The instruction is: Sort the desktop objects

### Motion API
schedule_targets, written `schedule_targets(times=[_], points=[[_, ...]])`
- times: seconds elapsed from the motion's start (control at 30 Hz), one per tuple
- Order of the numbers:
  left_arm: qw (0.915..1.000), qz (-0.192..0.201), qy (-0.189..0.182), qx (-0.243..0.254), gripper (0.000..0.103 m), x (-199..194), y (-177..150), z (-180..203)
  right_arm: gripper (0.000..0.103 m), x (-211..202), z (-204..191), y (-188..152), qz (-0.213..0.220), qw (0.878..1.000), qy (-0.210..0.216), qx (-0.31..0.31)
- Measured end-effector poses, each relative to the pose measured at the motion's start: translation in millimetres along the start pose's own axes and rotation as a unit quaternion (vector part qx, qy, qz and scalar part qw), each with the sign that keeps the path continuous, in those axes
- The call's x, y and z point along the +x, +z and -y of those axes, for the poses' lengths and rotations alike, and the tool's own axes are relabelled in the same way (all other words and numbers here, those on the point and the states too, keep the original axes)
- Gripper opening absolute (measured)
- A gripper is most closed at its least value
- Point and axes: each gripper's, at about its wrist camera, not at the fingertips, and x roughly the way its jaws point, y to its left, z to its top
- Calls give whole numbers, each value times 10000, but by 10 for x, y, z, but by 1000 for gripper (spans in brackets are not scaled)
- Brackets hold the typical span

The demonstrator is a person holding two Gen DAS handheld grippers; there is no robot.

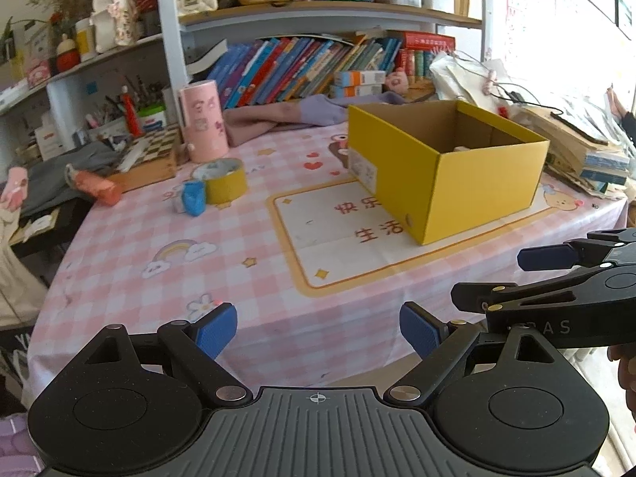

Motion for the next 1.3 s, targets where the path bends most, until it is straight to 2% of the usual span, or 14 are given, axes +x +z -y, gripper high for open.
schedule_targets(times=[0.6,0.93,1.3], points=[[9985,132,296,-440,92,-96,-78,-441,75,126,-488,108,22,9984,253,-505],[9986,213,176,-444,92,-76,-69,-499,75,186,-529,181,28,9987,203,-473],[9964,137,396,-739,92,130,-21,-663,75,410,-606,334,101,9968,326,-729]])
